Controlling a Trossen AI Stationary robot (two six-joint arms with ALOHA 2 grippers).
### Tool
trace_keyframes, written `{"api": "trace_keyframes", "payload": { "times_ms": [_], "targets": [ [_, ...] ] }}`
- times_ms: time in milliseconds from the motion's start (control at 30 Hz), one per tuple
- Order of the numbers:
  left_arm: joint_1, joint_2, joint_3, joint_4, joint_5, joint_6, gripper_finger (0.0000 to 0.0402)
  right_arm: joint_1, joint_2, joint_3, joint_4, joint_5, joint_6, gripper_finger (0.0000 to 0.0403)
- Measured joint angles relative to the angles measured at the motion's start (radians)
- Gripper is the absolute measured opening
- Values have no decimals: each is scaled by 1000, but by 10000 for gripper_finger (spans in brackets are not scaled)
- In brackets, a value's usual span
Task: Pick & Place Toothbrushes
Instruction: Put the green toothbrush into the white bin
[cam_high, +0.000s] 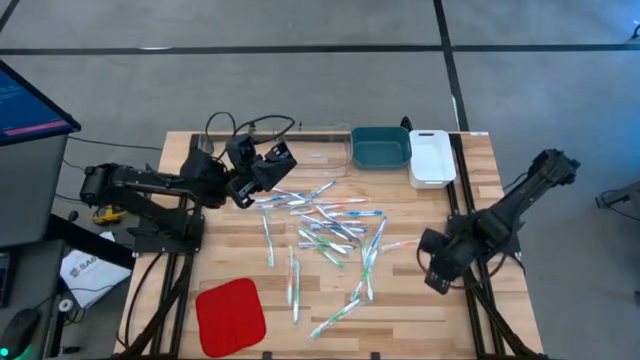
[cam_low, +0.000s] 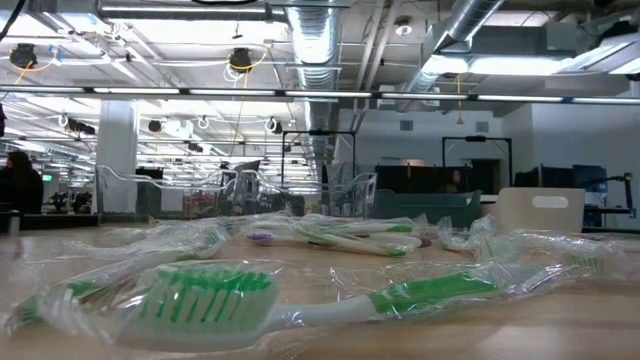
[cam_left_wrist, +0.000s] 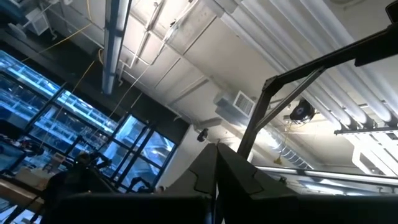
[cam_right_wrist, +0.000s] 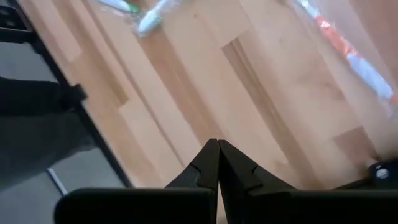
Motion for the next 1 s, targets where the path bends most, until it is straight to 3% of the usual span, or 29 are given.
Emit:
{"api": "trace_keyframes", "payload": {
  "times_ms": [267, 567, 1000],
  "targets": [
    [0, 0, 0, -6, 29, 0, 2, -37, 74, 0, 90, -1, -231, 0],
    [0, 0, 0, -14, 45, 57, 2, -139, 96, 1, 244, -1, -235, 0],
    [0, 0, 0, -24, 59, 25, 2, -279, 128, 2, 270, 41, -353, 0]
  ]
}}
